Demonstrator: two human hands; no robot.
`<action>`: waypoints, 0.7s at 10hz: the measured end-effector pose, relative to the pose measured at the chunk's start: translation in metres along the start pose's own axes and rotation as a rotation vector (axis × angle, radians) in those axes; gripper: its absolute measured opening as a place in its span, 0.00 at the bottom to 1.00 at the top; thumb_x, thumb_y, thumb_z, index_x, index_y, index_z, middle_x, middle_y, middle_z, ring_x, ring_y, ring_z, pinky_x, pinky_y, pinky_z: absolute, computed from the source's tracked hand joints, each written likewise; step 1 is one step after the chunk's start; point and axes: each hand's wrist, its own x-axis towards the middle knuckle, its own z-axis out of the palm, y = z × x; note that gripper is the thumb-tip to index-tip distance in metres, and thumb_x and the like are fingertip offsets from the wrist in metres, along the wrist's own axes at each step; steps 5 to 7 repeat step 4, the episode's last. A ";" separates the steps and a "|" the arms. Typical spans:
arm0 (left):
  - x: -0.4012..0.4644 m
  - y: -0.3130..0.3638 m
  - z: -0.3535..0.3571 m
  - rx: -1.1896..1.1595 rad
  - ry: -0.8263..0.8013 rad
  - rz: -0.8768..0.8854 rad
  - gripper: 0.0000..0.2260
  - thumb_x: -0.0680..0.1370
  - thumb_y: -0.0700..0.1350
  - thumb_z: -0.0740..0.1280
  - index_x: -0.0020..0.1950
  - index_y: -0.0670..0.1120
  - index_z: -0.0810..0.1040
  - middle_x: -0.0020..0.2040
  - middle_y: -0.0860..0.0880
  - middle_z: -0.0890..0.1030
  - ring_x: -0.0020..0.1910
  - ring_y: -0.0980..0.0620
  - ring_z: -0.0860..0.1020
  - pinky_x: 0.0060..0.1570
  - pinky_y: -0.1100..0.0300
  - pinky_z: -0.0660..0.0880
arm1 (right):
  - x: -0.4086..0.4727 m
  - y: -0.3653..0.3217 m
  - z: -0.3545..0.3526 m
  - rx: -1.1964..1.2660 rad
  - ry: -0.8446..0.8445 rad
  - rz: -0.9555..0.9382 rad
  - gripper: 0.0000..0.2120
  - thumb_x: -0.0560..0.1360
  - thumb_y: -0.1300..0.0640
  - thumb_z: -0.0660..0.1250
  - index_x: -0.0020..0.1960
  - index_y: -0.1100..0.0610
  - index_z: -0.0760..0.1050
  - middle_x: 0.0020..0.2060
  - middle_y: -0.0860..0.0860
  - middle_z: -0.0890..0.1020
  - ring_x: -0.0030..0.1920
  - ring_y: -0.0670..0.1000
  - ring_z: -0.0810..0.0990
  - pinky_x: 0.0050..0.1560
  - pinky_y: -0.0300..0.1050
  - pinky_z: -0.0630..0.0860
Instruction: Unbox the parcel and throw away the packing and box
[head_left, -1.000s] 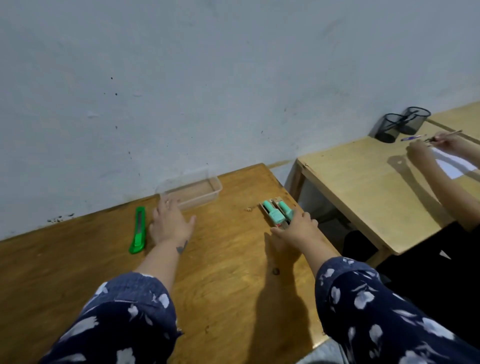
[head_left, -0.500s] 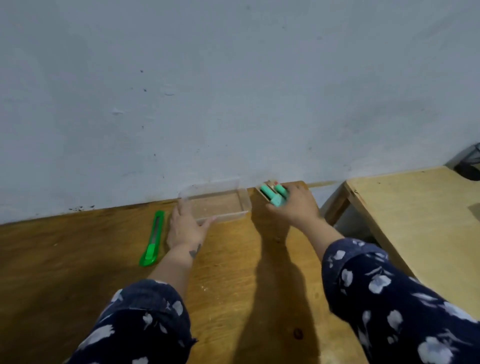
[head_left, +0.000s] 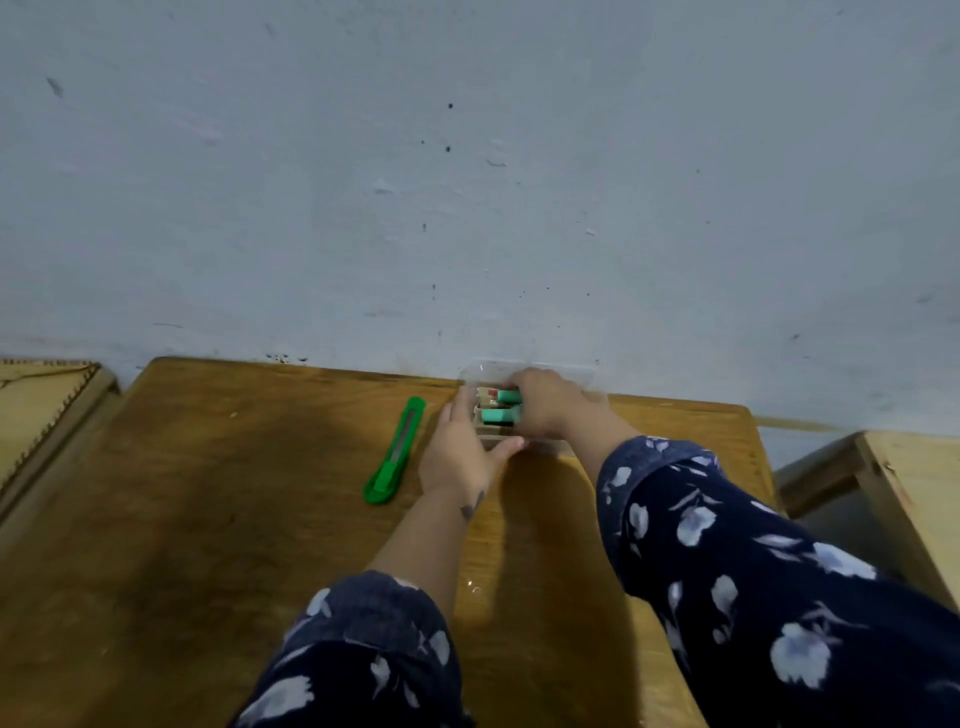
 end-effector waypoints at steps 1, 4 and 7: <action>0.004 0.004 -0.004 0.023 -0.031 -0.012 0.41 0.72 0.56 0.73 0.78 0.50 0.55 0.73 0.51 0.66 0.67 0.47 0.72 0.55 0.56 0.71 | 0.003 -0.009 -0.001 0.097 -0.003 -0.033 0.27 0.67 0.60 0.74 0.64 0.52 0.71 0.57 0.52 0.78 0.58 0.55 0.76 0.60 0.53 0.74; 0.004 0.005 -0.034 0.097 -0.139 0.064 0.43 0.72 0.56 0.72 0.79 0.46 0.51 0.76 0.47 0.61 0.73 0.46 0.63 0.67 0.50 0.67 | -0.038 -0.014 -0.017 0.221 0.233 -0.023 0.20 0.75 0.55 0.67 0.66 0.52 0.71 0.63 0.52 0.76 0.62 0.53 0.75 0.59 0.46 0.72; 0.004 0.005 -0.034 0.097 -0.139 0.064 0.43 0.72 0.56 0.72 0.79 0.46 0.51 0.76 0.47 0.61 0.73 0.46 0.63 0.67 0.50 0.67 | -0.038 -0.014 -0.017 0.221 0.233 -0.023 0.20 0.75 0.55 0.67 0.66 0.52 0.71 0.63 0.52 0.76 0.62 0.53 0.75 0.59 0.46 0.72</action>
